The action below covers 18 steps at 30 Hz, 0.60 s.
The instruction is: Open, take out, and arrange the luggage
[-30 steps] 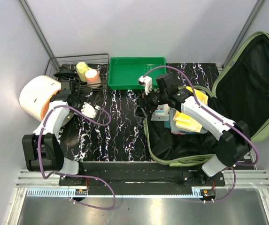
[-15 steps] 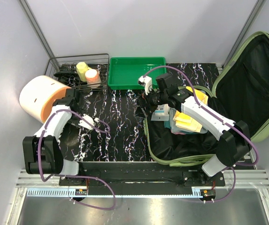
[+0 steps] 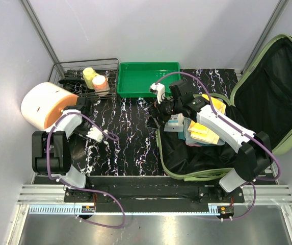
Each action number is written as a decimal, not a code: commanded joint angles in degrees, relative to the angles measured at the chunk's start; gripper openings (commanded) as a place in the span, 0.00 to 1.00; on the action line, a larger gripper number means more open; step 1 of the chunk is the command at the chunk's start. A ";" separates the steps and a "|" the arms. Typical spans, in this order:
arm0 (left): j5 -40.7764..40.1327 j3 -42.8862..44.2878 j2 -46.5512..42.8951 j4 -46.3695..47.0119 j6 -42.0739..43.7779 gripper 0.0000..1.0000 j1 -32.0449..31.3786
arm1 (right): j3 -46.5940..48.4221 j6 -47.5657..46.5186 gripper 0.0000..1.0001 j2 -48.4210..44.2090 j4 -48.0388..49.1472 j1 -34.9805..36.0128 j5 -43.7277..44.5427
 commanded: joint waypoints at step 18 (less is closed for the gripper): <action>3.07 -1.12 -2.41 4.28 10.53 0.00 -0.03 | 0.22 -2.19 1.00 -1.66 0.97 -0.40 0.01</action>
